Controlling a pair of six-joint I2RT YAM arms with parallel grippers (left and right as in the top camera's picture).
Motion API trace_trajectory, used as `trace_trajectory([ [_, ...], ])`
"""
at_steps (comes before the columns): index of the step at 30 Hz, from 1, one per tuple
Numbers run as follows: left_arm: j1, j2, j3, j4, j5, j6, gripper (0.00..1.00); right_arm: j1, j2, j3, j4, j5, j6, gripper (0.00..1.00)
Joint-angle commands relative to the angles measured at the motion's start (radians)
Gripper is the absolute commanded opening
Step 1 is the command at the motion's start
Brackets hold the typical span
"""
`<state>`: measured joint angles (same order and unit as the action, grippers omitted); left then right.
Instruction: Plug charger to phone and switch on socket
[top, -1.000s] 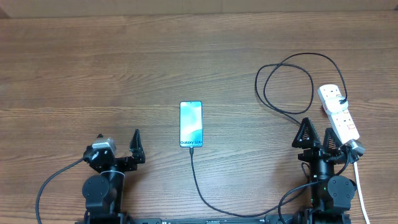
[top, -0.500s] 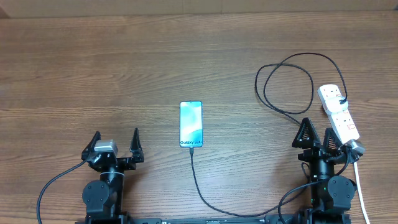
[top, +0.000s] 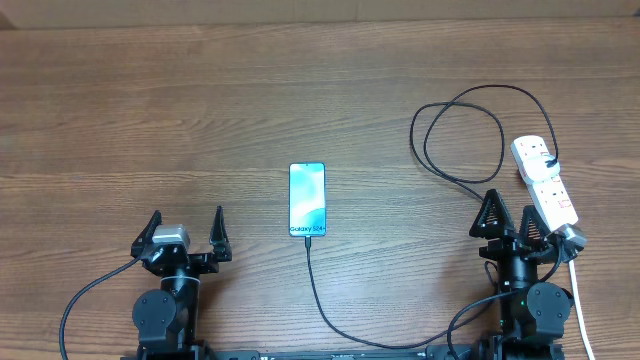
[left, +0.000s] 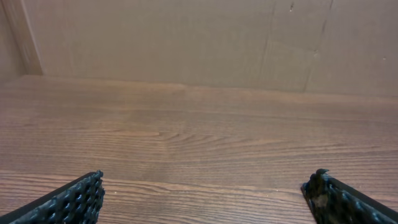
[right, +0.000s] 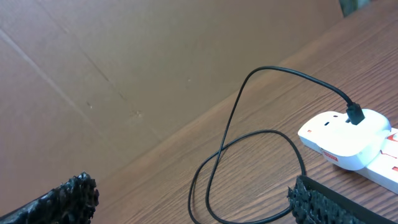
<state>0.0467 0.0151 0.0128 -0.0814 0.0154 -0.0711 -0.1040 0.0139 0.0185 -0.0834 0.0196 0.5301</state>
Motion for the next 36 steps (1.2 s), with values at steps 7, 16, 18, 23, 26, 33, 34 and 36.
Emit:
trace_trajectory([
  [7,0.007,-0.011,-0.008,0.004,0.0,0.004,1.0,0.005,-0.011,-0.011,0.002,0.013,-0.007,1.0],
  [16,0.007,-0.011,-0.008,0.004,0.0,0.004,0.99,0.005,-0.011,-0.011,0.002,0.013,-0.007,1.0],
  [18,0.007,-0.011,-0.008,0.004,0.0,0.004,0.99,0.005,-0.011,-0.011,0.002,0.013,-0.007,1.0],
  [23,0.007,-0.011,-0.008,0.004,0.0,0.004,1.0,0.041,-0.011,-0.011,-0.002,-0.028,-0.241,1.0],
  [26,0.007,-0.011,-0.008,0.004,0.0,0.004,0.99,0.101,-0.011,-0.011,-0.003,-0.032,-0.42,1.0],
  [33,0.007,-0.011,-0.008,0.004,0.0,0.005,1.0,0.092,-0.011,-0.011,-0.003,-0.032,-0.449,1.0],
  [34,0.007,-0.011,-0.008,0.004,0.0,0.004,1.0,0.091,-0.011,-0.011,-0.003,-0.032,-0.449,1.0],
  [36,0.007,-0.011,-0.008,0.004,0.0,0.004,0.99,0.091,-0.011,-0.011,-0.001,-0.032,-0.449,1.0],
])
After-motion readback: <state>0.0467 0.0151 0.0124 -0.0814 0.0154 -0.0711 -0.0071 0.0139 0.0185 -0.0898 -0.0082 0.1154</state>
